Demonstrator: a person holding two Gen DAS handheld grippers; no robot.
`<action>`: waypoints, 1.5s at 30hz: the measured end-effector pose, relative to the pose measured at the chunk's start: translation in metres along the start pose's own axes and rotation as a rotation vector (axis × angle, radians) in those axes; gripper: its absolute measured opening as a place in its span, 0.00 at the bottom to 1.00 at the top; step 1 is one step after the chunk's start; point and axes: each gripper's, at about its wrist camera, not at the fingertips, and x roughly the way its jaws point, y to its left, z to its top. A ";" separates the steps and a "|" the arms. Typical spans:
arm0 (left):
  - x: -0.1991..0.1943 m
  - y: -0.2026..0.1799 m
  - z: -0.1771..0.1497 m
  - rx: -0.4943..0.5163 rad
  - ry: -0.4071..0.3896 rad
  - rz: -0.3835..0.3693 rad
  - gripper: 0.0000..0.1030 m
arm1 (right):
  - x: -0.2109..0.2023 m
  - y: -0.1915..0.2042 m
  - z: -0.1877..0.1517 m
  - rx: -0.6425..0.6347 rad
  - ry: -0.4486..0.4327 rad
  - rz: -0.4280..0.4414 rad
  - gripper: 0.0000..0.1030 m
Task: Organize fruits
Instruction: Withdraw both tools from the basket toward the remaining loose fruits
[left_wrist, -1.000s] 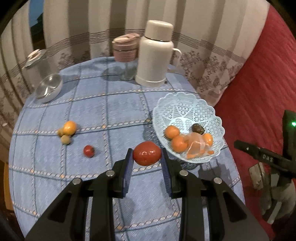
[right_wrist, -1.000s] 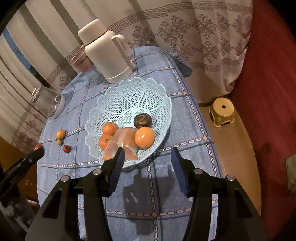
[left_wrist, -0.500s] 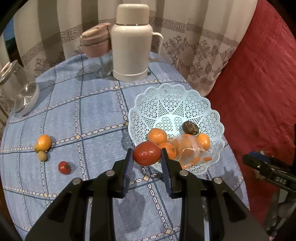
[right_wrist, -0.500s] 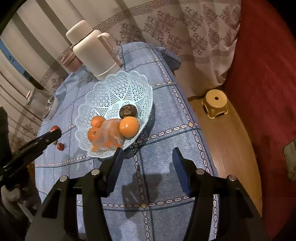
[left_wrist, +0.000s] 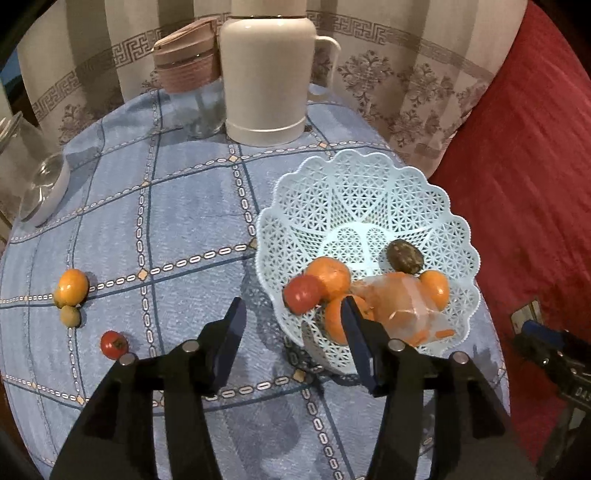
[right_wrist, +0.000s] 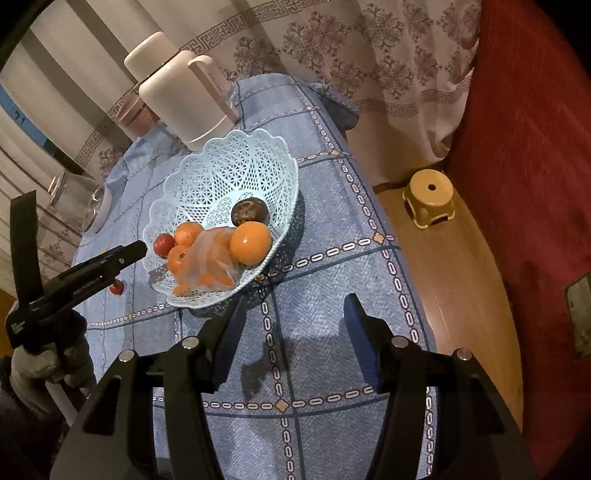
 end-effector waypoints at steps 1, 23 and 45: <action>0.000 0.003 0.000 -0.004 0.001 0.006 0.52 | 0.001 0.001 0.001 -0.001 0.002 0.003 0.55; -0.002 0.030 -0.010 -0.073 0.030 0.054 0.60 | 0.009 0.028 0.000 -0.049 0.024 0.046 0.55; -0.055 0.127 -0.060 -0.241 0.012 0.162 0.70 | 0.025 0.113 -0.016 -0.179 0.064 0.141 0.62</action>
